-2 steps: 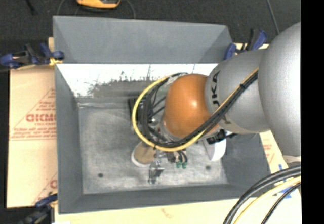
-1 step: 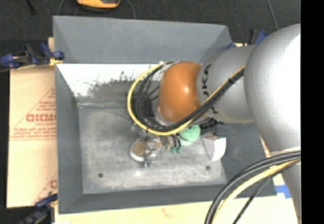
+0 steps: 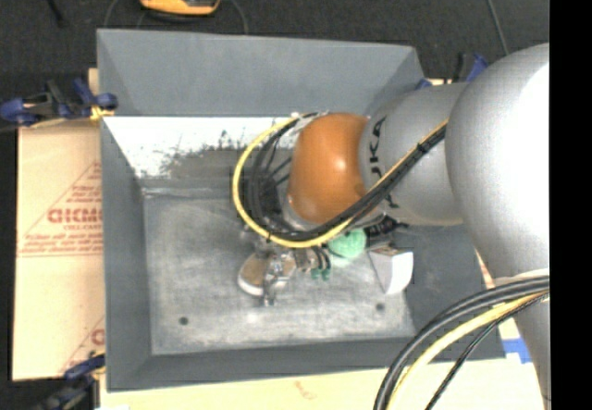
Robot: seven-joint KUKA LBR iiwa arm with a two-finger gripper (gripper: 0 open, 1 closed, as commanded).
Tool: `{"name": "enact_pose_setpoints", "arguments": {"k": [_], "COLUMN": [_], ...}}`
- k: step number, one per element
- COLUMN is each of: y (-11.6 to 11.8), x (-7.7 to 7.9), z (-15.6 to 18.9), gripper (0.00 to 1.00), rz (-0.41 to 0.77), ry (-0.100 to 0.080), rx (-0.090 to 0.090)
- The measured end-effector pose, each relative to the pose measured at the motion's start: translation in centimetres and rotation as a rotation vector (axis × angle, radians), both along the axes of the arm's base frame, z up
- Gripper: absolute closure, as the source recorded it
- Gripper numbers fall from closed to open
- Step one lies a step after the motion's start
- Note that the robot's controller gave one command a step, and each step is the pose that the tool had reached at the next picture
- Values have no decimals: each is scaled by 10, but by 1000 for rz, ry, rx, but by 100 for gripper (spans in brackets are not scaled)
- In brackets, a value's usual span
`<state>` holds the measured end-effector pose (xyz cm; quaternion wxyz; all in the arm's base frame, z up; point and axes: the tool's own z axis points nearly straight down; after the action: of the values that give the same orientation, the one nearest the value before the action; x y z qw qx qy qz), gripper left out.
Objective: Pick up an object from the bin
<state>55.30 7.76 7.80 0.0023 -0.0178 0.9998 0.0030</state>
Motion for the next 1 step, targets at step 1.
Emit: {"name": "enact_pose_setpoints", "arguments": {"k": [1], "y": [-1], "x": [8], "z": [118], "gripper": [100], "rz": [-29], "ry": [3], "rx": [-5]}}
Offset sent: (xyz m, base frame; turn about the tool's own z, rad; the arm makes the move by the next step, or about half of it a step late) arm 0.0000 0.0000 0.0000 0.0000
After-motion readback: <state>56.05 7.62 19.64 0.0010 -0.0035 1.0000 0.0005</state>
